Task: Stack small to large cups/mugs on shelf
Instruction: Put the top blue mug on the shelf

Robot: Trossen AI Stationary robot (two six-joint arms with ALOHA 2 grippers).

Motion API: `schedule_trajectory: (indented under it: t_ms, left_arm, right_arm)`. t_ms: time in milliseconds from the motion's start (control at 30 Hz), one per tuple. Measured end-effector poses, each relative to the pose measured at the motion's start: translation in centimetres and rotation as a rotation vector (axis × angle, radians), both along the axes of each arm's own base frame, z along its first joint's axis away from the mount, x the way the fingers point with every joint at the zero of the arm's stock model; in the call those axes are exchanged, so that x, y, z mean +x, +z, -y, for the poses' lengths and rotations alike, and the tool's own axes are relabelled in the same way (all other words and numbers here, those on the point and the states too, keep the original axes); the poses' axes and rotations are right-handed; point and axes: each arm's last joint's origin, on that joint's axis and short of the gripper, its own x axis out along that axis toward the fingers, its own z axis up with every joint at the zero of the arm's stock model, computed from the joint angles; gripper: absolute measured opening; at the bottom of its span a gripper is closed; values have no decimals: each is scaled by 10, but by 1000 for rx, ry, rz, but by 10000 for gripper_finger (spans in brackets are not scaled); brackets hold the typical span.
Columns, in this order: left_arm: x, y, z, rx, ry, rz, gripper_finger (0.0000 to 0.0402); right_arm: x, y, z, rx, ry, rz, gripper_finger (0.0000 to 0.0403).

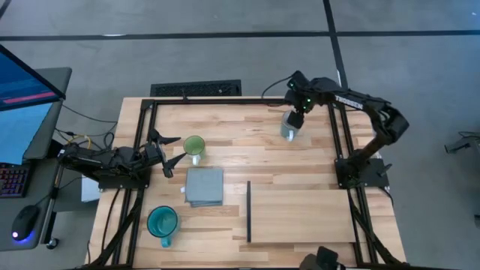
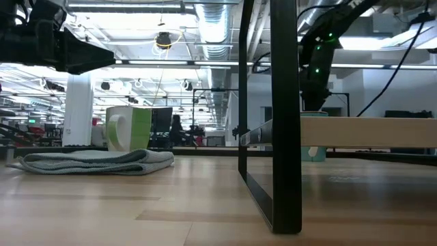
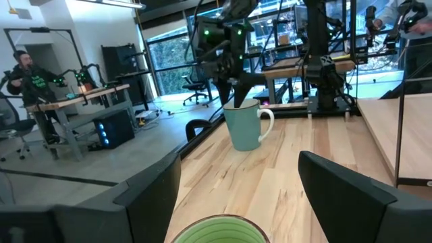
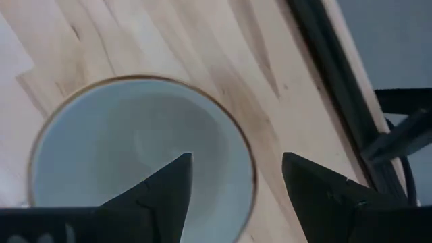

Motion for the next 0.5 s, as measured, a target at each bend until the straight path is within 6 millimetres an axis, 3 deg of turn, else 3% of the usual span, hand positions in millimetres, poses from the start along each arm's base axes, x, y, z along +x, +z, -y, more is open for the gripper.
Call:
schedule_trajectory:
  t_ms: [233, 500]
  left_arm:
    - [0, 0, 0, 1, 0, -1, 291]
    - [0, 0, 0, 2, 1, -2, 291]
  right_arm:
    - [10, -13, 5, -5, 51, -31, 241]
    - [16, -10, 0, -73, 178, -69, 132]
